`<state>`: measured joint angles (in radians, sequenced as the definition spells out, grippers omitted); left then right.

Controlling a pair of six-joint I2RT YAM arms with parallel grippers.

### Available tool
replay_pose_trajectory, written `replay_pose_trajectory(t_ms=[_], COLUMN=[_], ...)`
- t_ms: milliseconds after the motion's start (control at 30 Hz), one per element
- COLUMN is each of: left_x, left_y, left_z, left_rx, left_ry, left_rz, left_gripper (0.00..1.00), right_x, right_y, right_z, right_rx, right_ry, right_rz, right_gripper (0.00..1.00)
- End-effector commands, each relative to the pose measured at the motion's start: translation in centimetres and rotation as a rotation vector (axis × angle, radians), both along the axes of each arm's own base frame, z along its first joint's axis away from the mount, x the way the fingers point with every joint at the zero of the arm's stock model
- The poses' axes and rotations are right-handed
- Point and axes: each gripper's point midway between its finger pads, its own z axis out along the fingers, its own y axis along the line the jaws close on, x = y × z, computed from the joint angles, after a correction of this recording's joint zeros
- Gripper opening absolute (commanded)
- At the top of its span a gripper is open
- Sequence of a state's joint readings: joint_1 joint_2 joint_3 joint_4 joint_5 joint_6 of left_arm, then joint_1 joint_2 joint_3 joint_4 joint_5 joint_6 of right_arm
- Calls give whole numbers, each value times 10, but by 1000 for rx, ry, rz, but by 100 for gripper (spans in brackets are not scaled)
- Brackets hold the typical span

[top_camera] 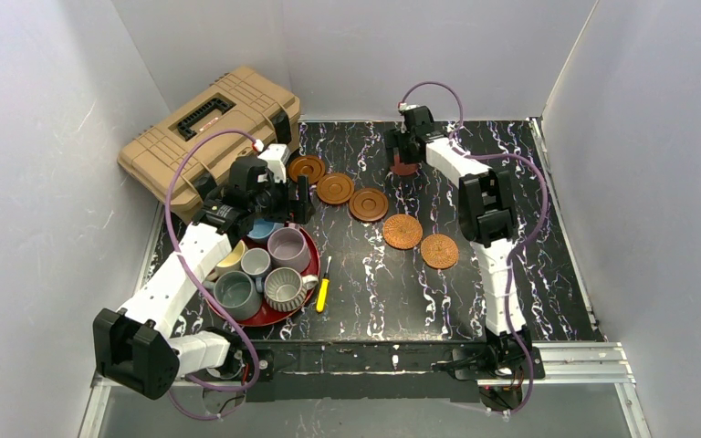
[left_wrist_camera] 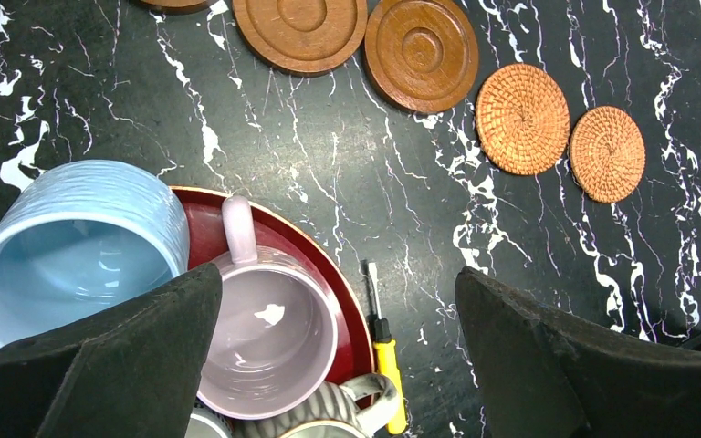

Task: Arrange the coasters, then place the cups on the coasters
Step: Move the coaster to the center of the board.

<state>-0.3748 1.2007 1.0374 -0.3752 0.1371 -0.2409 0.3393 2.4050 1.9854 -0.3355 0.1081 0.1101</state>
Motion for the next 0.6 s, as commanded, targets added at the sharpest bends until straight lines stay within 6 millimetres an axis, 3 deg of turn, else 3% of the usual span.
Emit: replay_pose_trajectory(t_ms=[0,267,567], left_x=[-2,-2,-3], left_y=[6,5,3], left_z=[8,6,3], left_rx=[13,9,3], left_ry=[-33,-29,-12], left_rz=[0,-6,-13], left_gripper=[98,98,98], right_x=[22,26,13], right_y=[1,13,14], right_z=[12,5,-23], right_rx=[-10,-40,-115], right_ry=[-47,-51,21], right_rz=[-44,31,74], right_gripper=[98,98,98])
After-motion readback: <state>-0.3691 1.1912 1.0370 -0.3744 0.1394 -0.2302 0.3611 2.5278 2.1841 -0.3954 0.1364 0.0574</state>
